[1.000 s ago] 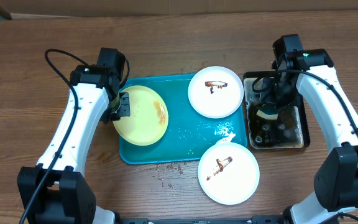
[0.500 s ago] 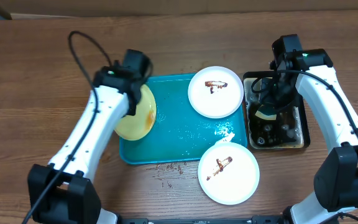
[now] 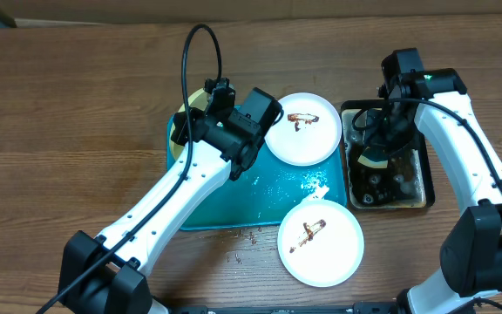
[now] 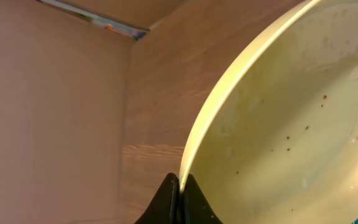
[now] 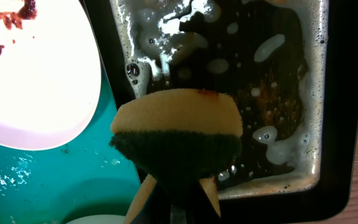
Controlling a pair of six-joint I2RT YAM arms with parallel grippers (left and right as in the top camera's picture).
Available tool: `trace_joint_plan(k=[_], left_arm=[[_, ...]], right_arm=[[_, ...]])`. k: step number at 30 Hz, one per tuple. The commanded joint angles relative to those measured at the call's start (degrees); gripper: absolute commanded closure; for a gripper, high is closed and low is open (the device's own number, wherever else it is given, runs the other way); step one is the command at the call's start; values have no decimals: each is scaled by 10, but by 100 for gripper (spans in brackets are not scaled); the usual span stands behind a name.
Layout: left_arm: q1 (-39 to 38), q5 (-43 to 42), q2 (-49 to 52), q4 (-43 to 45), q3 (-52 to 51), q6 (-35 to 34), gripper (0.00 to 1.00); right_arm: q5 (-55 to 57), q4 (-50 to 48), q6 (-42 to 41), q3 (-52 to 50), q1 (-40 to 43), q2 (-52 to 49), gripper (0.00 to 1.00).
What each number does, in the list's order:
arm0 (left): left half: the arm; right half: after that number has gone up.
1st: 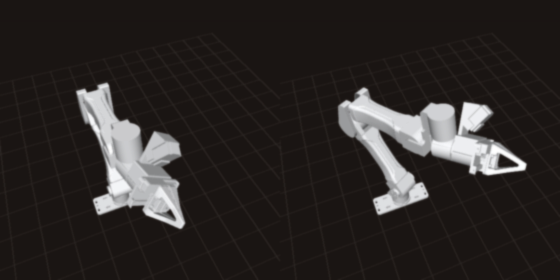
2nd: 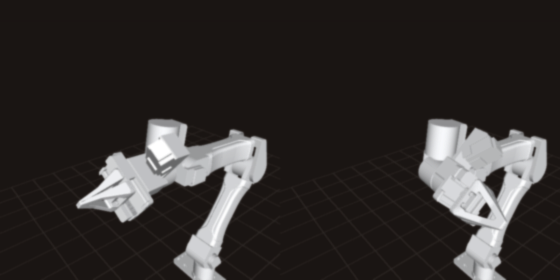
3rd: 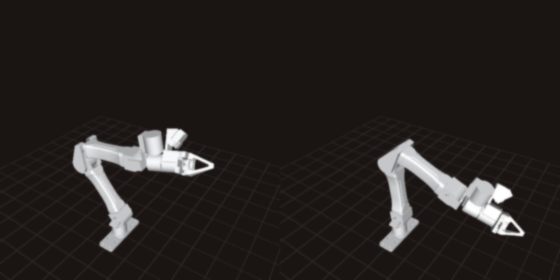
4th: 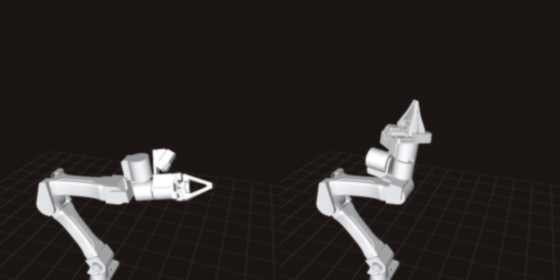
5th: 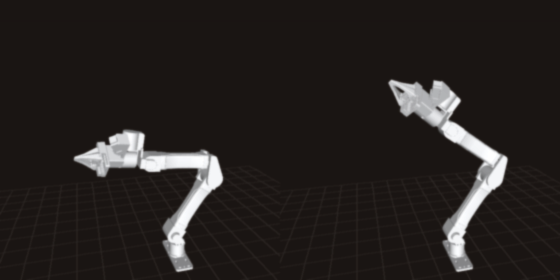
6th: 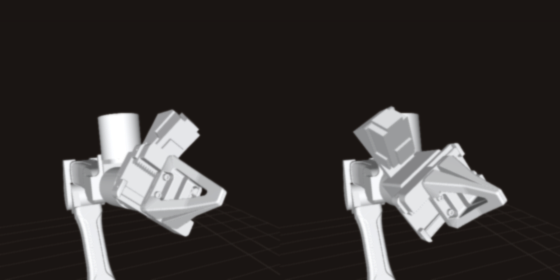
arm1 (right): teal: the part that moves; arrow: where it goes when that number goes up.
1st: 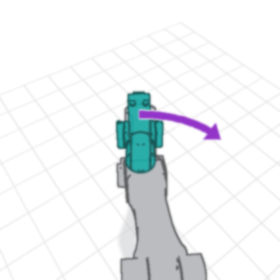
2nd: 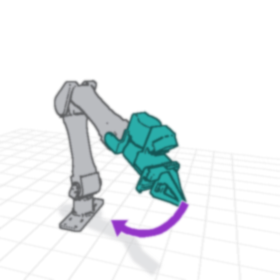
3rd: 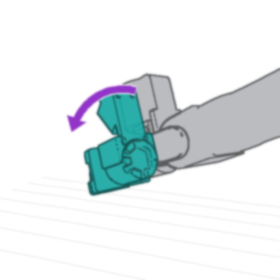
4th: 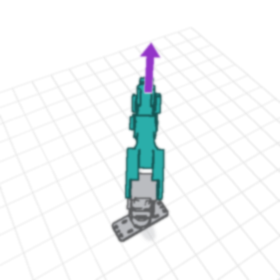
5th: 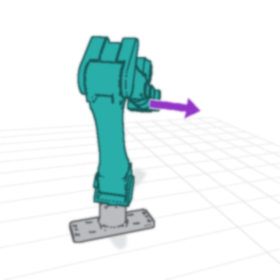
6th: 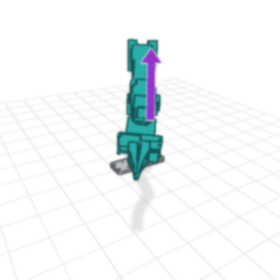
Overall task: Clean dirty plates on tray and stack at the side
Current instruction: 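Lift the yellow plate with the left gripper and place it left of the tray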
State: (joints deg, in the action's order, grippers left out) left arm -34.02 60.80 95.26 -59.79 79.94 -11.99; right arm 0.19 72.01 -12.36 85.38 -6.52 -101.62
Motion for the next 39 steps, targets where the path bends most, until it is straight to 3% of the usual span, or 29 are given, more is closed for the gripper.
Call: trace_joint_plan(k=[1,28,32,33,39], left_arm=[[-12,59,-9,5,16,-5,96],[-8,48,-9,1,16,-14,96],[37,-41,-9,-12,16,-15,96],[76,-104,-10,-23,16,-19,96],[229,-295,-25,-44,16,-34,96]], right_arm=[[-3,-1,2,2,-1,21,96],[-3,-1,2,2,-1,21,96],[-3,1,3,2,-1,21,96],[-3,2,3,2,-1,21,96],[-3,4,5,2,-1,21,96]])
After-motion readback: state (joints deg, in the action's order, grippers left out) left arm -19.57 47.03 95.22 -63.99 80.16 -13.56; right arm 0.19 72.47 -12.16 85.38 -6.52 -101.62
